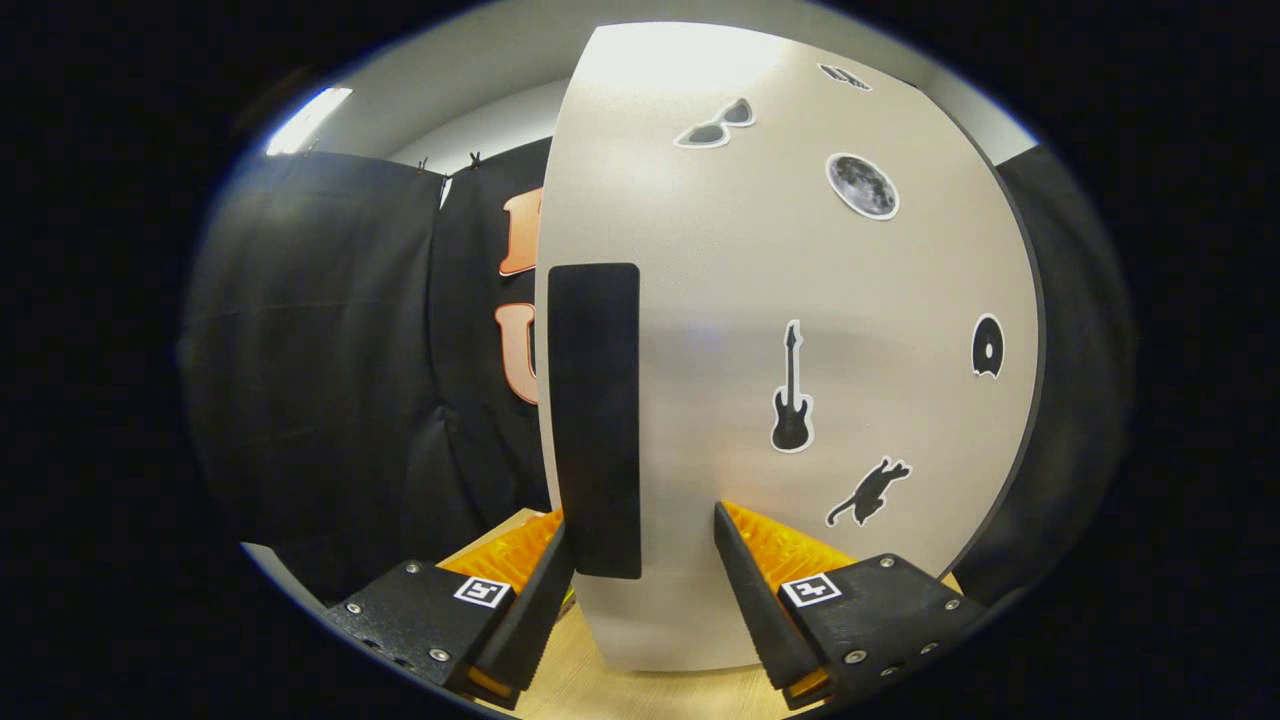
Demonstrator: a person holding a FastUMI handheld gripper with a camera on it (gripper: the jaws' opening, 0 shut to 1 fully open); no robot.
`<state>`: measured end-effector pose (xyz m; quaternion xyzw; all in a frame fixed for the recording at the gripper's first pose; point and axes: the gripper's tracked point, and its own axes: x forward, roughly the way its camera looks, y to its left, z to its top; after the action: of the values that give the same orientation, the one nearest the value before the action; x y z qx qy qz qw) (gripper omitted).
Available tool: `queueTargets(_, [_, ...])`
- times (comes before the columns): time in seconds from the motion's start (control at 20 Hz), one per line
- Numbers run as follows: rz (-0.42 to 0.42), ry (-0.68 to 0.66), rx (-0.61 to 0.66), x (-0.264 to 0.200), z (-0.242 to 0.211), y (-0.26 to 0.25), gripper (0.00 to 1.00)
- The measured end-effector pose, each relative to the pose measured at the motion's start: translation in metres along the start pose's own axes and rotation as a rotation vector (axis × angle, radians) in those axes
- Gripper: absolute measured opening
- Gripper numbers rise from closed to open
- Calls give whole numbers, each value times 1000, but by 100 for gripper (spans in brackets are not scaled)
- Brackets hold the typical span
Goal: Open the shoe cabinet door, grab the shoes and put them into the shoe cabinet, then close the shoe cabinet door.
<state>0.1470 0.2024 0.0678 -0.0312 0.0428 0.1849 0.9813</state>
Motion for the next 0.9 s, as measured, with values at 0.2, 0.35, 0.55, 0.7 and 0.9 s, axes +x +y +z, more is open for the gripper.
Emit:
queueTargets(0.2, [-74,-18,-40,5,-4,-1,86])
queueTargets(0.35, [-118,-24,-56,9,-7,0,88])
queueTargets(0.55, [-144,-27,-48,13,-5,-2,89])
queueTargets(0.7, [-153,-22,-43,17,-7,-2,89])
queueTargets(0.9, [-144,8,-27,8,-7,-1,92])
